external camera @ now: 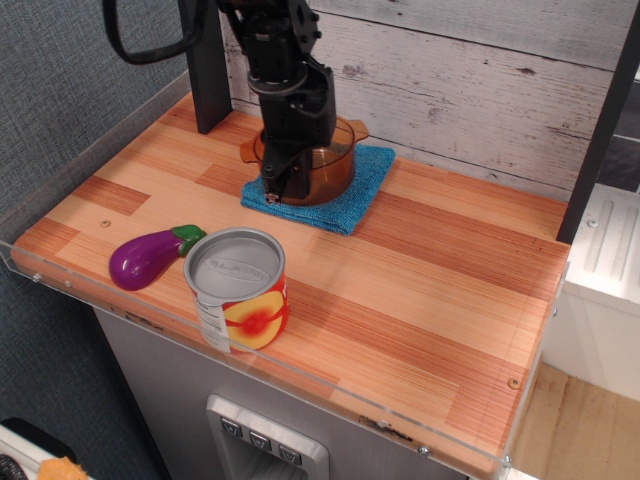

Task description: Set the orange pot on top of the blue cloth.

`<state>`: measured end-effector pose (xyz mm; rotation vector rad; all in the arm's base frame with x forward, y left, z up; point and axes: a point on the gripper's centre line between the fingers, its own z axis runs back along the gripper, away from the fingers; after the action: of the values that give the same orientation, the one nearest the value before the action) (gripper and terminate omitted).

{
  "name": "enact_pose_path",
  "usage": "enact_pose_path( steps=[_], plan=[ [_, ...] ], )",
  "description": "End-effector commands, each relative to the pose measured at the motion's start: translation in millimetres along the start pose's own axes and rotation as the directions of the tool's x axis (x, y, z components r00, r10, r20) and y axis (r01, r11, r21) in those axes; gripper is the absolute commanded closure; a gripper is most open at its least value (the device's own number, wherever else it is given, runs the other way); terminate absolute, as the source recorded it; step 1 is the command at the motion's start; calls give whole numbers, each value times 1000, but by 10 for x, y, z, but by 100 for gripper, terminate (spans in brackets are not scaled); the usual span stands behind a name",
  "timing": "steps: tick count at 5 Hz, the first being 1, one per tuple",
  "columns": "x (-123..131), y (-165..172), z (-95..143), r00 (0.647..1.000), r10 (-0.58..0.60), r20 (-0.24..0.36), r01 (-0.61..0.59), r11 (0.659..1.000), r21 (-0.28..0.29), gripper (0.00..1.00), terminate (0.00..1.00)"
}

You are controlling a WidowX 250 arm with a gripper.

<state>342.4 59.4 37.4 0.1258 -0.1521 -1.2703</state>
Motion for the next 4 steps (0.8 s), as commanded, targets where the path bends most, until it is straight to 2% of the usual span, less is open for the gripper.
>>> enact_pose_path(
  steps=[1,2,3,4],
  plan=[
    [-40,103,208,998,53,15,-54,993,101,0,0],
    [-92,114,387,994,93,50,-97,991,93,0,0],
    [-135,112,587,990,137,38,-140,987,75,0,0],
    [-189,87,765,978,195,70,-199,979,52,0,0]
  ],
)
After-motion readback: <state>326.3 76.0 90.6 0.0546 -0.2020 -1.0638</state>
